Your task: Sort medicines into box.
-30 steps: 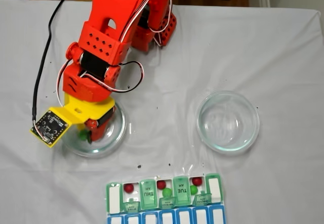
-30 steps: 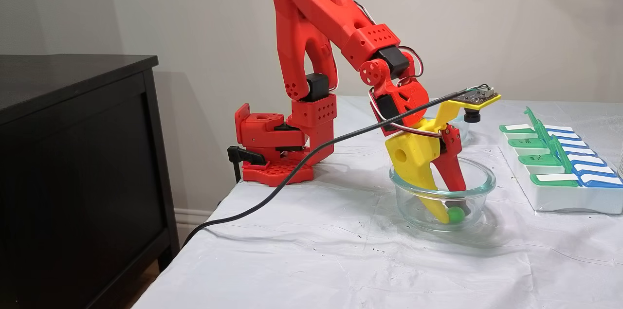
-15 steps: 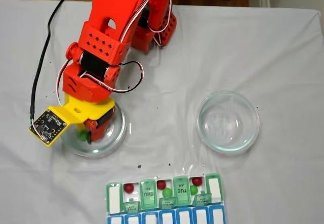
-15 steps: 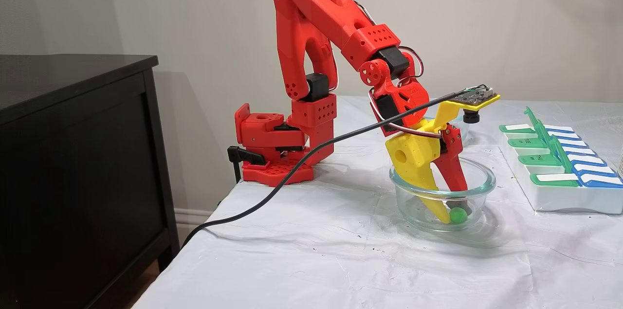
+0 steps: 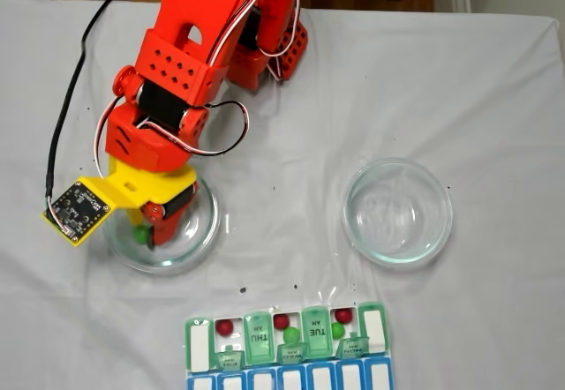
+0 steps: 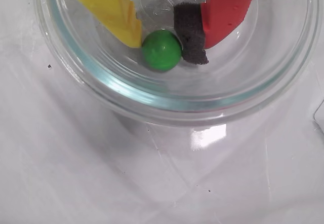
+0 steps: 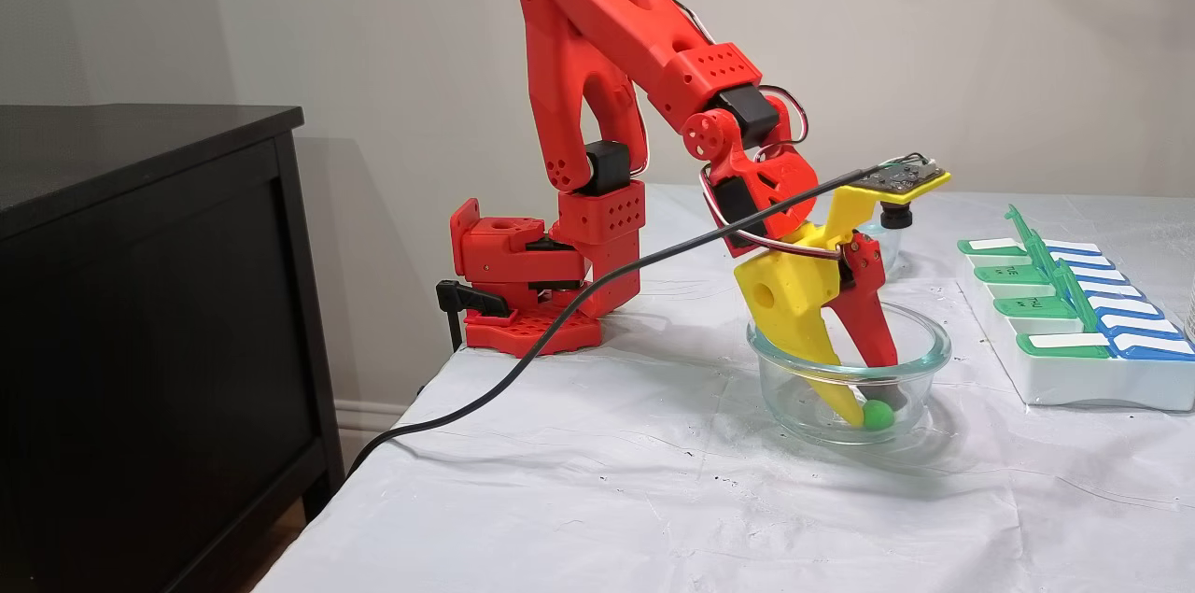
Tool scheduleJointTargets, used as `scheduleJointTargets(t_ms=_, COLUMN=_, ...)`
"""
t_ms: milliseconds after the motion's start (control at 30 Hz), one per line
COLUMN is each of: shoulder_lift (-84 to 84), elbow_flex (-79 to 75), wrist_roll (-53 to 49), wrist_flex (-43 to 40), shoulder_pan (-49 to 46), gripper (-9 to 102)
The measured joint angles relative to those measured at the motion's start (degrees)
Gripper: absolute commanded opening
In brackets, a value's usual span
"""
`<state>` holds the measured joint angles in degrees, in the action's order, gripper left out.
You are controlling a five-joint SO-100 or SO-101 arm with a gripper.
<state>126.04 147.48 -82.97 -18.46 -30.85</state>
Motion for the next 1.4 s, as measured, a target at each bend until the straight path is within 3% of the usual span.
scheduleJointTargets(t_ms=1400, shoulder_lift=0.18, elbow_flex=0.35, wrist_roll=-4.04, wrist_flex=2.29, shoulder_pan=-0.26, gripper=14)
